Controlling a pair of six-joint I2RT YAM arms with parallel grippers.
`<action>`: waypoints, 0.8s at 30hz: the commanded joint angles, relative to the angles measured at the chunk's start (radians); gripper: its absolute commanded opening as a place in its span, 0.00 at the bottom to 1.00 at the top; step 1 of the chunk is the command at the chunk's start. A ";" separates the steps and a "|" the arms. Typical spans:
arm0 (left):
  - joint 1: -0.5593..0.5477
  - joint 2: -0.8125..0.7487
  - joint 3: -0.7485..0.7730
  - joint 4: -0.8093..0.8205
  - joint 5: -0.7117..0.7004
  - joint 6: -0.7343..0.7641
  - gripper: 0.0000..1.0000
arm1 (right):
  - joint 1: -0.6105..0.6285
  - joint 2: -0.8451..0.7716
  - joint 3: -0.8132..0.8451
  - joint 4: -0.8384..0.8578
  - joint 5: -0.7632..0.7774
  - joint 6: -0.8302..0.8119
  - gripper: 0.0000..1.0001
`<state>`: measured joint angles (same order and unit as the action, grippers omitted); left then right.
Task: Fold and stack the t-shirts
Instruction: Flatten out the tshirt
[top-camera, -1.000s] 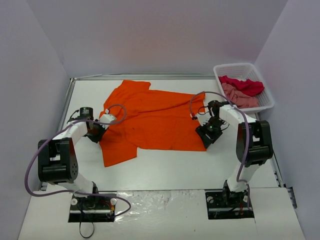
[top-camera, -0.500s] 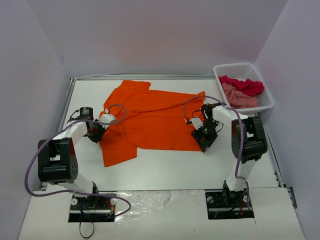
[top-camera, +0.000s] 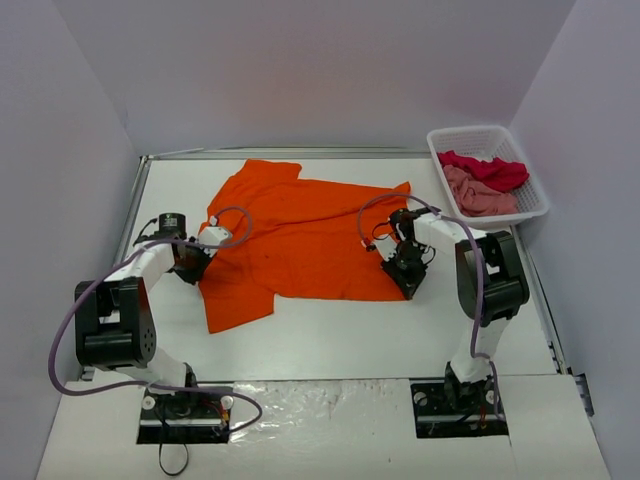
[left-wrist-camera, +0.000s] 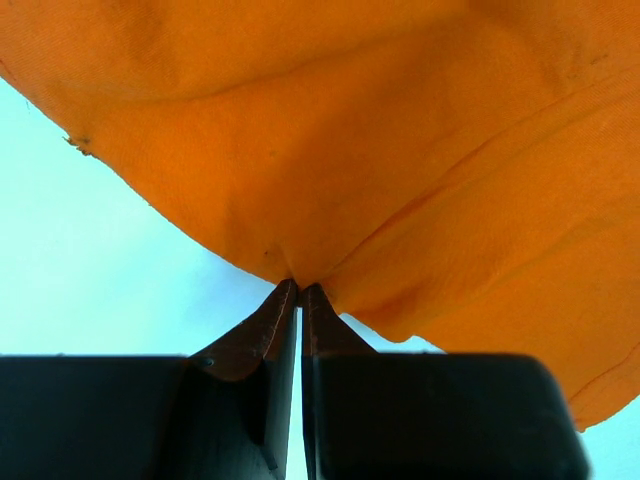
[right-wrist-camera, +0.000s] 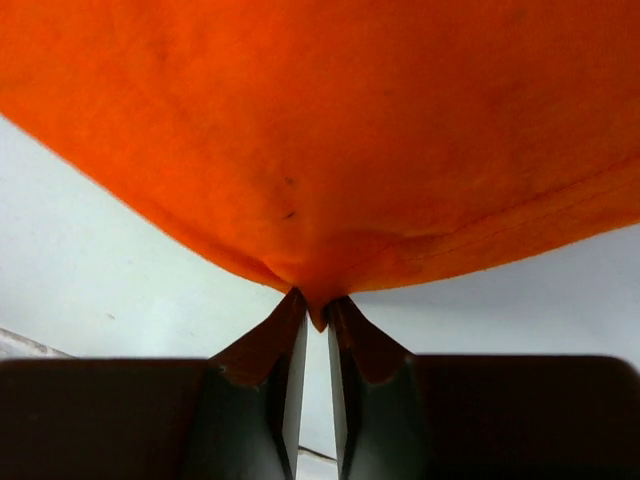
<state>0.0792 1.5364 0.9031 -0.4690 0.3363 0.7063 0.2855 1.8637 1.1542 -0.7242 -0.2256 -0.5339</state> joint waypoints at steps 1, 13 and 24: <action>0.005 -0.042 -0.003 -0.011 0.009 0.012 0.02 | 0.023 0.029 -0.024 0.022 0.057 0.037 0.10; 0.004 -0.084 -0.007 -0.025 0.018 0.001 0.02 | 0.030 -0.017 -0.007 0.029 0.086 0.058 0.00; 0.005 -0.203 0.008 -0.049 0.021 -0.048 0.02 | 0.029 -0.123 0.041 0.028 0.095 0.080 0.00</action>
<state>0.0792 1.3838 0.8913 -0.4831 0.3408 0.6861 0.3096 1.8088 1.1545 -0.6670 -0.1558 -0.4690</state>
